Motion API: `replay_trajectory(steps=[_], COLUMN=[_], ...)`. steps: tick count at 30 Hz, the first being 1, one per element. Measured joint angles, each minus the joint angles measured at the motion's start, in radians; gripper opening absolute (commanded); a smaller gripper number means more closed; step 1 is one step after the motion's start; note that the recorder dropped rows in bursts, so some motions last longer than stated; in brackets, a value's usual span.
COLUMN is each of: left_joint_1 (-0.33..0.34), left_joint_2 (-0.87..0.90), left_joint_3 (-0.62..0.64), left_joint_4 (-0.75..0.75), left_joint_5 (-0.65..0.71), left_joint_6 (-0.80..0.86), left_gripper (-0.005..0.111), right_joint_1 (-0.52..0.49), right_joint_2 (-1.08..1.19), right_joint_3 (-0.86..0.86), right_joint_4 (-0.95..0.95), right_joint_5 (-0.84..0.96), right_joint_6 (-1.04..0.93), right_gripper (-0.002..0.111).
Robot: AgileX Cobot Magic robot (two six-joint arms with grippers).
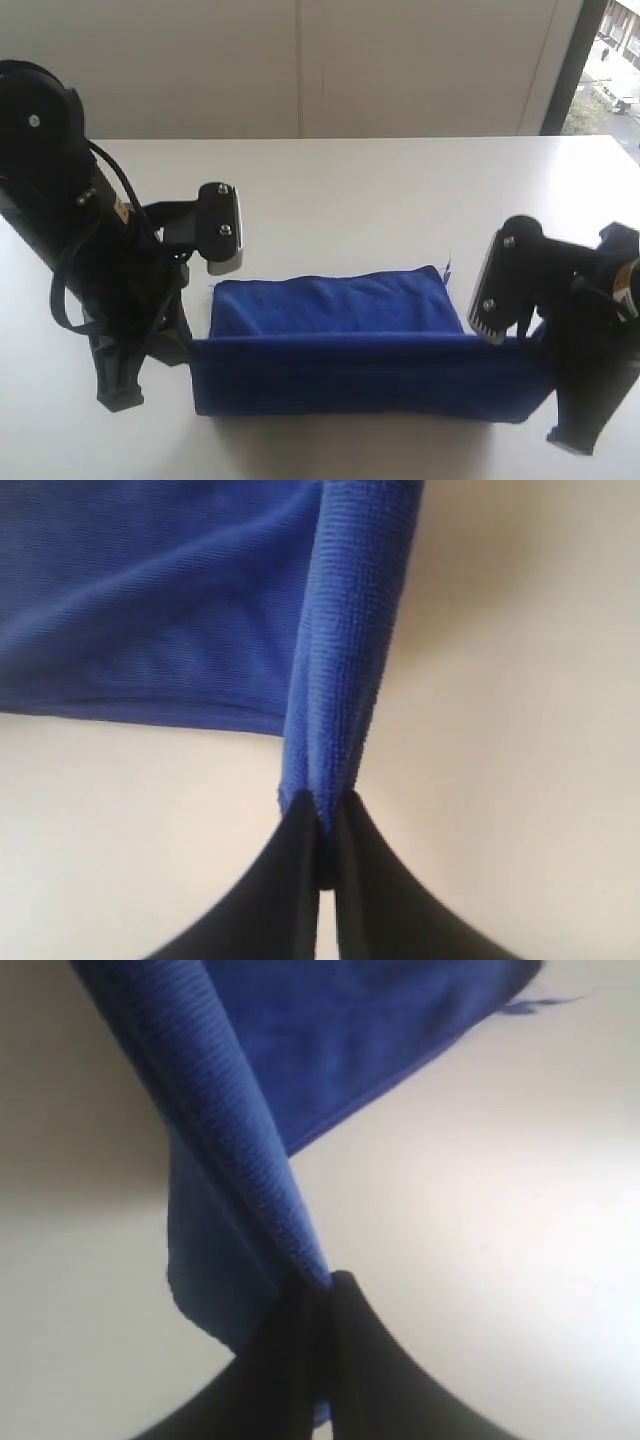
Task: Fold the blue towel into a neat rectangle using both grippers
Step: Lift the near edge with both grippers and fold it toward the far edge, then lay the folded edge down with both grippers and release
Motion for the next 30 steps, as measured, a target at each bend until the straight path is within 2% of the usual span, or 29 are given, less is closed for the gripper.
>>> replay_trajectory(steps=[4,19,30], left_joint_1=[0.000,-0.002,-0.002], left_joint_2=[-0.035,-0.039,0.050], left_joint_3=[0.000,0.000,0.000], left_joint_4=[0.044,0.048,0.116], left_joint_5=[-0.046,-0.027,-0.195], left_joint_6=[-0.025,-0.033,-0.090], left_gripper=[0.000,0.000,0.000], right_joint_1=[-0.001,0.004,0.004], right_joint_2=[-0.010,-0.010,0.112], right_joint_3=[-0.030,-0.032,-0.032], right_joint_4=[-0.025,-0.031,-0.275], right_joint_5=[-0.012,-0.061,-0.208], right_joint_6=[0.031,-0.002,0.220], right_gripper=[0.000,0.000,0.000])
